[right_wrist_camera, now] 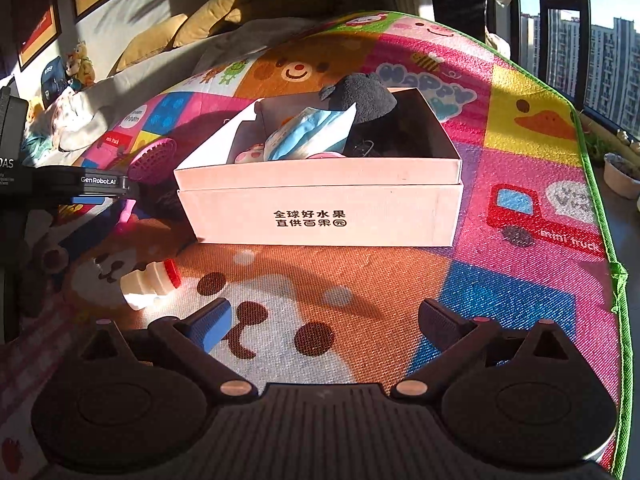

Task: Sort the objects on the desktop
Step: 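Grasp the pink strainer with the left tool and lift it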

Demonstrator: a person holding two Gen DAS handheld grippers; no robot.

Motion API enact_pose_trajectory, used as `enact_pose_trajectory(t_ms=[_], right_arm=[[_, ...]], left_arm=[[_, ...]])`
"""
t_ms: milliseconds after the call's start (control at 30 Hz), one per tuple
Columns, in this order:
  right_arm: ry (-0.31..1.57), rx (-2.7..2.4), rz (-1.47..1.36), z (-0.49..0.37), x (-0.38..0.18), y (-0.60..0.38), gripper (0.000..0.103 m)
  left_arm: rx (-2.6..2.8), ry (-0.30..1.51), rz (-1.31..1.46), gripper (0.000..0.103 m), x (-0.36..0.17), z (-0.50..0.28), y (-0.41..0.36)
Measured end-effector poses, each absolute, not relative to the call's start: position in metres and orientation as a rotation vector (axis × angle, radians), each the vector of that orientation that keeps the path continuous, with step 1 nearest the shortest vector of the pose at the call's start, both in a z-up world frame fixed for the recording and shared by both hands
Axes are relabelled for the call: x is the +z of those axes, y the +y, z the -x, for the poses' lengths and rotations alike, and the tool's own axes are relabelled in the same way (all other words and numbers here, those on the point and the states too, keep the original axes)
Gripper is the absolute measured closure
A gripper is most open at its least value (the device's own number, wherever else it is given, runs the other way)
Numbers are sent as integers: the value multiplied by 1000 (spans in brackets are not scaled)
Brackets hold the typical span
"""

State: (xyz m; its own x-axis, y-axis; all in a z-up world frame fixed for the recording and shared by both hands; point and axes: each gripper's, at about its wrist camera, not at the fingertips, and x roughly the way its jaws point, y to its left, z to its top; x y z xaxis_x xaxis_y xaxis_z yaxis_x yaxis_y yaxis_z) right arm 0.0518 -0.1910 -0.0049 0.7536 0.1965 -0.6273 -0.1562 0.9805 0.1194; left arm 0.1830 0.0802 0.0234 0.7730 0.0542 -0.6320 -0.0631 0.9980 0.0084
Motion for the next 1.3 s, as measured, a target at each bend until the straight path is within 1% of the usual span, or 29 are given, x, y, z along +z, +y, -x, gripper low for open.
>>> enact_pose_trajectory(t_ms=[67, 133, 200, 333, 500, 567, 600, 633, 667, 700, 767, 833, 1067, 1300], right_arm=[[675, 208, -58, -50, -4, -190, 0], [695, 227, -49, -51, -6, -188, 0], [721, 229, -54, -54, -8, -187, 0], [729, 221, -44, -55, -10, -184, 0], [750, 201, 29, -57, -12, -174, 0], [760, 195, 64, -58, -13, -170, 0], [760, 194, 57, -58, -13, -170, 0], [761, 196, 55, -59, -13, -171, 0], [760, 197, 58, -59, -13, -171, 0], [759, 196, 60, -59, -13, -170, 0], [757, 194, 62, -58, -13, -170, 0], [756, 195, 60, -58, -13, -171, 0], [755, 193, 63, -58, -14, -169, 0], [756, 194, 63, -58, -14, -170, 0]], left_arm=[[63, 695, -1, 38, 18, -191, 81], [52, 696, -9, 68, 14, -192, 80], [41, 705, -3, 80, 12, -190, 82], [8, 686, -22, 85, 18, -170, 81], [-104, 695, -18, 85, 23, -130, 75], [-118, 699, -12, 82, 22, -120, 72], [-116, 691, -8, 70, 22, -119, 71], [-110, 678, -1, 40, 23, -119, 72], [-85, 646, 13, 22, 25, -121, 74], [-41, 608, 31, 0, 27, -123, 76], [47, 546, 67, 0, 32, -134, 79], [88, 577, 49, 0, 34, -155, 78], [127, 578, -75, 0, 28, -212, 72], [108, 653, -52, 0, 19, -256, 75]])
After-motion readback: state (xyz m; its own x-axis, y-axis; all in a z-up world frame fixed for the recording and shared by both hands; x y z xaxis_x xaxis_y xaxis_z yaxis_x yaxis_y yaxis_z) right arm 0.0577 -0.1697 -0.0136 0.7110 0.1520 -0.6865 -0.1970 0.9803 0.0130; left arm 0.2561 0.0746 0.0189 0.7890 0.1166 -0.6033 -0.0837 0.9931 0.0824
